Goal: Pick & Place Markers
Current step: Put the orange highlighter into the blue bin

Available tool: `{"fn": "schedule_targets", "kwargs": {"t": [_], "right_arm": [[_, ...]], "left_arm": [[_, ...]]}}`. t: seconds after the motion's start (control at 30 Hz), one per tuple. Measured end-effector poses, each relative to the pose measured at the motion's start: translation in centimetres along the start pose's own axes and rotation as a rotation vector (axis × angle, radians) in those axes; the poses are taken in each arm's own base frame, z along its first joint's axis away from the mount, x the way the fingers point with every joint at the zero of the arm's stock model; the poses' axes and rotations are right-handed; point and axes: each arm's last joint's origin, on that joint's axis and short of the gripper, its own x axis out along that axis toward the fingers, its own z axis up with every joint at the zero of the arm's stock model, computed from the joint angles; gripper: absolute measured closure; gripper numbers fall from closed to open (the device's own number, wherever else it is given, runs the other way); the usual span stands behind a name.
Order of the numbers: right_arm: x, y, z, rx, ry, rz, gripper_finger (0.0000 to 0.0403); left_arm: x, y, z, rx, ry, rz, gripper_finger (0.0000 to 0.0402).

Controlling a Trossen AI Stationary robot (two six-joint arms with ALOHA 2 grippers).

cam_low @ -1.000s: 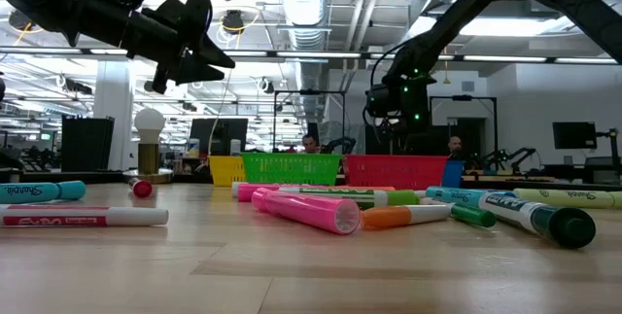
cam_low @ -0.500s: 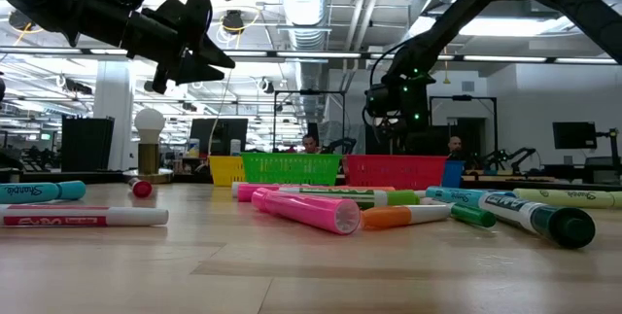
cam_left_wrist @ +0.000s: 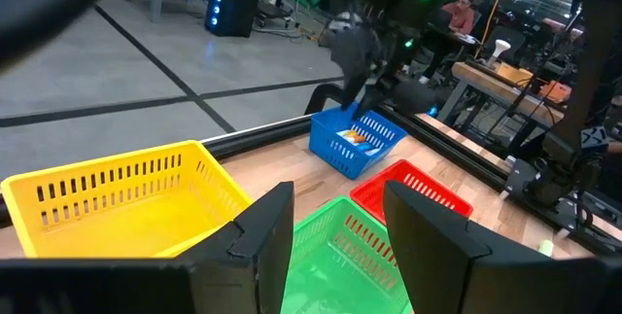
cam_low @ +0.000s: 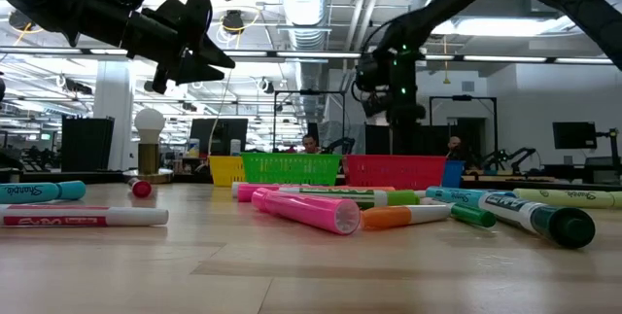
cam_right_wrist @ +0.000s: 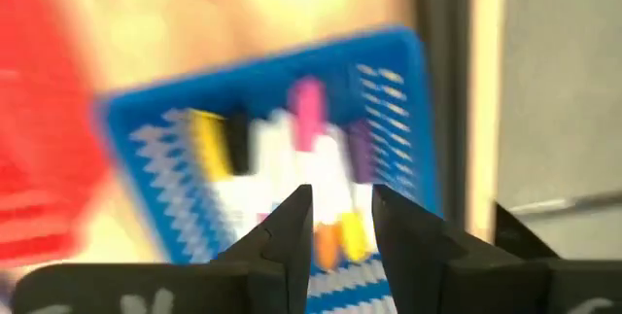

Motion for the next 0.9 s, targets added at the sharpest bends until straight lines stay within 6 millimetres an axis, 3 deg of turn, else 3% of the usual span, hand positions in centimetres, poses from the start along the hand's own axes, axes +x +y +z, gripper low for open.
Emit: {"fn": "schedule_targets", "kwargs": {"t": [0.27,0.4,0.53,0.7,0.9], "right_arm": [[-6.5,2.5,-0.8,0.041,-0.297,0.179,0.0318],[-10.2,4.1,-2.6,0.037,-0.448,0.232,0.0327],[-12.4,5.6,-5.1,0.047,-0.586,0.272,0.0335],[-13.3,7.6,-9.0,0.105,-0.708,0.278,0.0339],[-12.4,10.7,-13.5,0.192,-0.85,0.292,0.034]], "left_arm": [[-0.1,-0.3,-0.1,0.003,0.005,-0.016,0.0243],[-0.4,-0.9,-0.3,0.008,0.016,-0.051,0.0243],[-0.7,-1.7,-0.6,0.014,0.031,-0.095,0.0243],[-1.2,-2.5,-1.0,0.006,0.048,-0.144,0.0243],[-1.6,-3.2,-1.3,-0.053,0.07,-0.187,0.0243]]}}
